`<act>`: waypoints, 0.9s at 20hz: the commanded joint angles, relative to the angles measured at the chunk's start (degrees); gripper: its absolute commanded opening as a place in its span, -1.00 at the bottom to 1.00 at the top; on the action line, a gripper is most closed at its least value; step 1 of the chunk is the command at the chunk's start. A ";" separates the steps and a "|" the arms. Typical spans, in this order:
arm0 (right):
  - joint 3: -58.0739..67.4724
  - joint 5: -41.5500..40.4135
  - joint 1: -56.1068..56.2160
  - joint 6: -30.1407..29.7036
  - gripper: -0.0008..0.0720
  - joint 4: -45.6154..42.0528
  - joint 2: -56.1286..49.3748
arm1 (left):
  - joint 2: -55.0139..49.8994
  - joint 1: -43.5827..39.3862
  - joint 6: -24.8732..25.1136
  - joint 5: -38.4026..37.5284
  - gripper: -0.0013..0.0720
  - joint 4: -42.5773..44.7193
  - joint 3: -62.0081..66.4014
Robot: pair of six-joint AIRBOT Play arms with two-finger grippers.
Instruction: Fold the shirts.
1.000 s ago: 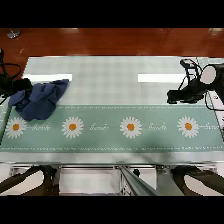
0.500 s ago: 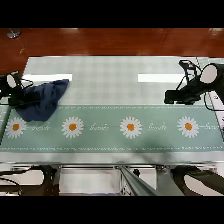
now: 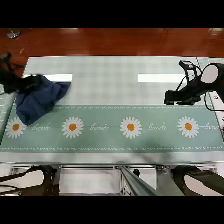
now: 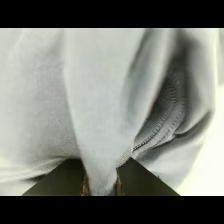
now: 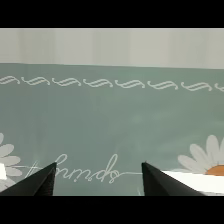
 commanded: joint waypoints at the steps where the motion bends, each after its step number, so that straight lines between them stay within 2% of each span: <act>1: 0.00 0.17 -0.04 -0.33 0.72 0.31 2.29 | 7.80 -0.57 3.17 0.70 -0.88 -12.39 10.29; 5: 0.00 1.77 -0.04 1.22 0.72 -2.19 9.55 | 16.81 -2.49 3.58 4.55 -0.88 -22.03 18.47; 9: 0.00 2.01 -0.04 1.22 0.72 -1.79 19.63 | 20.90 -8.55 3.58 5.22 -0.88 -24.85 25.90; 13: 0.00 2.40 -0.04 2.47 0.72 -1.86 28.70 | 21.64 -21.62 3.61 6.23 -0.88 -25.38 26.49; 18: 0.00 4.90 -0.04 4.28 0.72 -1.81 34.14 | 21.88 -44.83 3.50 16.17 -0.89 -21.73 11.23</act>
